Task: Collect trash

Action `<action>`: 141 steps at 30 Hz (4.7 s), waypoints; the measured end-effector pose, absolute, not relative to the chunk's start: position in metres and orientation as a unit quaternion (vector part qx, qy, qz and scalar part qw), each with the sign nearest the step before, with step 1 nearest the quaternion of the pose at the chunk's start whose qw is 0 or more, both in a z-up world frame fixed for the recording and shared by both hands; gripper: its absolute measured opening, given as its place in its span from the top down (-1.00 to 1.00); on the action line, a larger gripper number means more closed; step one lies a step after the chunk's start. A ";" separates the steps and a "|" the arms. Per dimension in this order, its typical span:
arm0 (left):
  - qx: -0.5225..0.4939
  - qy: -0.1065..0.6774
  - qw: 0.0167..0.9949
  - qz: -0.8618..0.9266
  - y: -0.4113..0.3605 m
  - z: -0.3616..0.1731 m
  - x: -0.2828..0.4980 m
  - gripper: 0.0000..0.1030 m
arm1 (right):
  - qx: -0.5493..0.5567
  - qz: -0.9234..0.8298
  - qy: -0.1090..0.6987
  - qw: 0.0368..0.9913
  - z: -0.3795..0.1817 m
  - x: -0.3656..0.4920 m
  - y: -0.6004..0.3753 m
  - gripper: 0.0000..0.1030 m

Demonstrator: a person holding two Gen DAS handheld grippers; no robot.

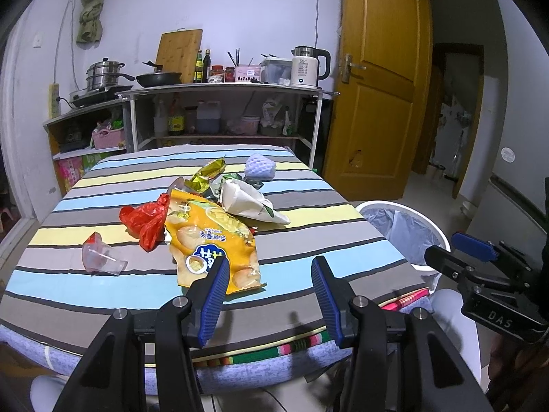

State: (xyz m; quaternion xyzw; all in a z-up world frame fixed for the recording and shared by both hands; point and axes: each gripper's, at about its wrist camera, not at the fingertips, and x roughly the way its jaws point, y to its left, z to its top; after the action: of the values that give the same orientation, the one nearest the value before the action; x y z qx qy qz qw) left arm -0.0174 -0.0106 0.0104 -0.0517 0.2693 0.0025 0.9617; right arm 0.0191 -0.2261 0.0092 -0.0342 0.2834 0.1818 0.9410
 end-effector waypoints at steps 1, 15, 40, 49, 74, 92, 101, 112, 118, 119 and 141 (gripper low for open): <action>-0.052 0.269 0.962 0.002 -0.010 0.010 -0.017 0.05 | -0.034 0.181 0.284 0.941 0.009 0.020 -0.226 -0.22; -0.049 0.275 0.960 0.004 -0.008 0.008 -0.014 0.05 | -0.038 0.186 0.287 0.939 0.008 0.021 -0.223 -0.22; -0.073 0.300 0.950 0.054 0.071 -0.012 0.059 0.05 | -0.102 0.293 0.296 0.903 -0.002 0.094 -0.121 -0.22; -0.097 0.322 0.941 0.040 0.086 -0.029 0.080 0.05 | -0.134 0.330 0.322 0.877 -0.018 0.133 -0.080 -0.22; -0.125 0.305 0.944 0.011 0.087 -0.011 0.069 0.96 | -0.117 0.351 0.348 0.861 -0.006 0.137 -0.081 0.78; -0.092 0.260 0.961 -0.007 0.047 0.050 0.050 0.98 | -0.070 0.318 0.314 0.892 0.032 0.105 -0.148 0.78; -0.077 0.267 0.958 -0.064 -0.005 0.059 0.093 0.98 | -0.039 0.255 0.328 0.909 0.026 0.120 -0.211 0.78; -0.052 0.288 0.946 -0.143 -0.092 0.046 0.155 0.98 | -0.002 0.178 0.365 0.914 -0.002 0.145 -0.289 0.78; -0.041 0.302 0.937 -0.172 -0.129 0.032 0.180 0.98 | 0.016 0.157 0.389 0.908 -0.022 0.157 -0.316 0.76; -0.039 0.308 0.934 -0.177 -0.135 0.027 0.186 0.98 | 0.019 0.156 0.394 0.906 -0.026 0.159 -0.319 0.76; -0.040 0.325 0.929 -0.175 -0.133 0.009 0.190 0.72 | 0.025 0.162 0.381 0.910 -0.022 0.152 -0.321 0.37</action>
State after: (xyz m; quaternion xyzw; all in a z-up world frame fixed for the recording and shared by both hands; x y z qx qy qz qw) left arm 0.1899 -0.1333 0.0087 -0.0399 0.3249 -0.1754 0.9285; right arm 0.1520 -0.3209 -0.0218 0.0246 0.3805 0.1620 0.9101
